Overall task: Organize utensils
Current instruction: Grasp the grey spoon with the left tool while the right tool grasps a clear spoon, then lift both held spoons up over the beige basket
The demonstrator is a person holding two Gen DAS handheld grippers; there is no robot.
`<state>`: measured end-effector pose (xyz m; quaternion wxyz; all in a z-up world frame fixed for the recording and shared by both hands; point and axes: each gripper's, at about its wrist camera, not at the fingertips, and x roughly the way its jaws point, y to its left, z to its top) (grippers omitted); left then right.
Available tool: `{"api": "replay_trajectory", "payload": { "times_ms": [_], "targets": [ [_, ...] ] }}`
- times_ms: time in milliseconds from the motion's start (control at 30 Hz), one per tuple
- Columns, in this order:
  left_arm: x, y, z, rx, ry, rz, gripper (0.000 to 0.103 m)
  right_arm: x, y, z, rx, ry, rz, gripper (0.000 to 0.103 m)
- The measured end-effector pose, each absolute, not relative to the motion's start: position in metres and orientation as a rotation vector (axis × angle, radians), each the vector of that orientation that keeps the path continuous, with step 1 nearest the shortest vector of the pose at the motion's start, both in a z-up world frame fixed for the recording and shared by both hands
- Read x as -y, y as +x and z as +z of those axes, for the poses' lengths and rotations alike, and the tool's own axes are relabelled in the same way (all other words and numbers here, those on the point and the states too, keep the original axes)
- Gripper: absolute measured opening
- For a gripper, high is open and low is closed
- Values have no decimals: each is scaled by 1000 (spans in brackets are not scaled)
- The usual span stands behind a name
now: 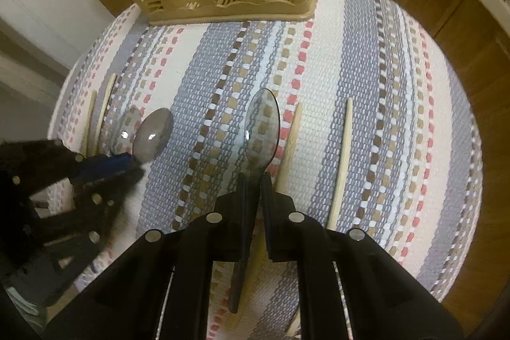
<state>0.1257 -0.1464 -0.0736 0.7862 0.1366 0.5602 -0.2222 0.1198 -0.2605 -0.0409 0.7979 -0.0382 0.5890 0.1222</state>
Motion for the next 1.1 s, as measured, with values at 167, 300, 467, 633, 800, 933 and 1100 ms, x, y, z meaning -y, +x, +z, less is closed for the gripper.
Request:
{"api": "replay_trajectory", "payload": {
  "times_ms": [167, 300, 467, 633, 800, 933, 1100],
  "targets": [
    [125, 119, -62, -1123, 149, -518, 9, 261, 110, -33, -1190, -50, 291, 1],
    [103, 114, -42, -1040, 49, -541, 9, 265, 100, -25, -1114, -13, 324, 1],
    [82, 104, -8, -922, -33, -542, 9, 269, 85, 3, -957, 16, 366, 1],
    [70, 89, 35, -729, -89, -519, 9, 272, 72, 43, -776, 33, 374, 1],
    [56, 90, 84, -483, -133, -478, 9, 272, 71, 83, -585, 44, 351, 1],
    [46, 101, 121, -318, -173, -439, 9, 271, 81, 109, -479, 61, 327, 1],
    [39, 127, 137, -254, -234, -426, 9, 272, 105, 135, -387, 101, 320, 2]
  ]
}}
